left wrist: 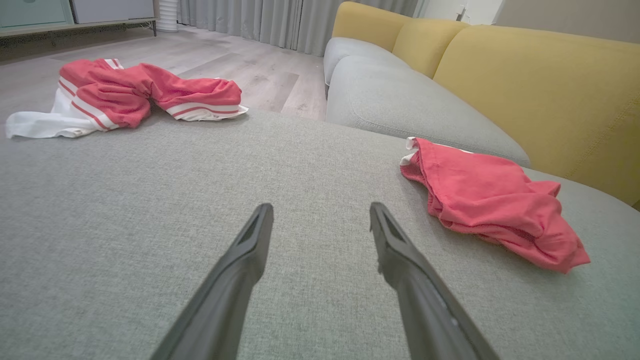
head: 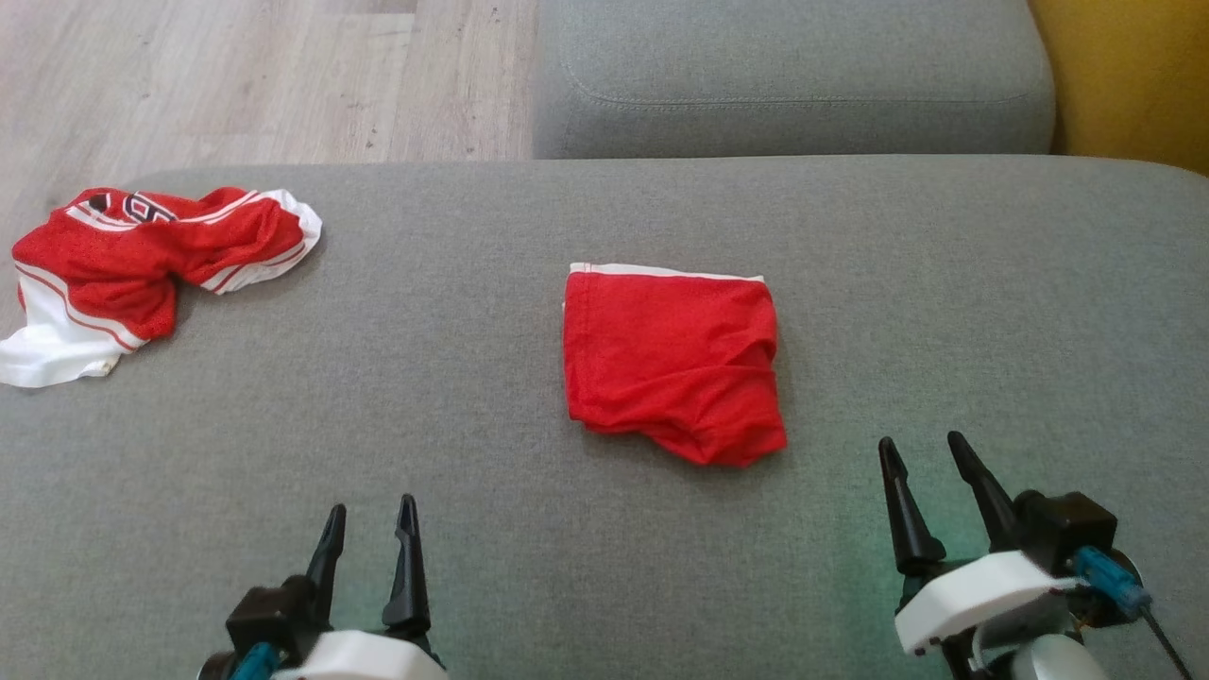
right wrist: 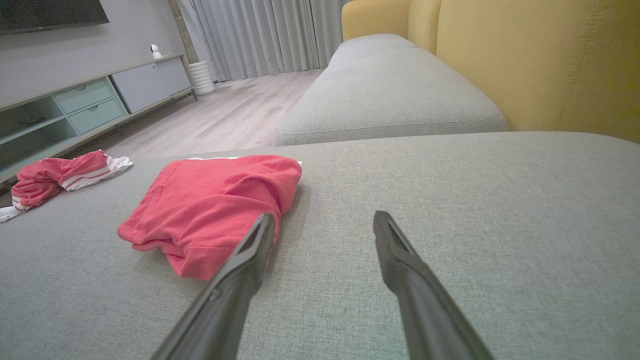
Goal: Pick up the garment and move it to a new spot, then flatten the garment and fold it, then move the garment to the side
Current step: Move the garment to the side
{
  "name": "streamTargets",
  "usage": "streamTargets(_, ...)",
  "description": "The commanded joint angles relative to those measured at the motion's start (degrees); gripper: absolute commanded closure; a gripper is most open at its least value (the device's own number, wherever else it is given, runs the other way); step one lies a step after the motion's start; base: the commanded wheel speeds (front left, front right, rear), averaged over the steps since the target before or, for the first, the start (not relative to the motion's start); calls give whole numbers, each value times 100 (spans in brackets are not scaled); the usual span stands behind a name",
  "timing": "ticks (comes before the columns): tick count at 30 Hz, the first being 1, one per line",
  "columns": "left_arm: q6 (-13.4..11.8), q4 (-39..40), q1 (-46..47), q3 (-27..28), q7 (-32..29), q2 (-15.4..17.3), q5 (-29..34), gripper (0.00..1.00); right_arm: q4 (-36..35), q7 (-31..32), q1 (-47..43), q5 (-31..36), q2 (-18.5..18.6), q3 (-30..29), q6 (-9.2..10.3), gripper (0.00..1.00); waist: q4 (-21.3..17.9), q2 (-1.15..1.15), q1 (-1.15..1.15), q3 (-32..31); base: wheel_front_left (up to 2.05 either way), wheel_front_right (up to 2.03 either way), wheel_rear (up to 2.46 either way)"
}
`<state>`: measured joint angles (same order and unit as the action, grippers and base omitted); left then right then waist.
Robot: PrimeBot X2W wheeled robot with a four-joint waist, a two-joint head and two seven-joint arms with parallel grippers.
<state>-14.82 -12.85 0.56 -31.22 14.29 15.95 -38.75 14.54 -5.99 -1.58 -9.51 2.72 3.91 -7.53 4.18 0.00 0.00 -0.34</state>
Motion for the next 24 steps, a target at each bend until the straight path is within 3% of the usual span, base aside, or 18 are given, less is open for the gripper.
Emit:
streamTargets(1,29,115,178,271,70,48,70,0,-228,-4,134,43,16,115,4,0,3,0,0,1,0,0,0)
streamTargets(12,69,109,267,285,71,-7,116,0,-244,327,323,142,16,60,4,0,111,0,0,176,0,0,0)
streamTargets(24,147,349,561,299,71,-171,302,0,135,2287,2009,111,16,-139,4,0,666,0,0,627,0,0,0)
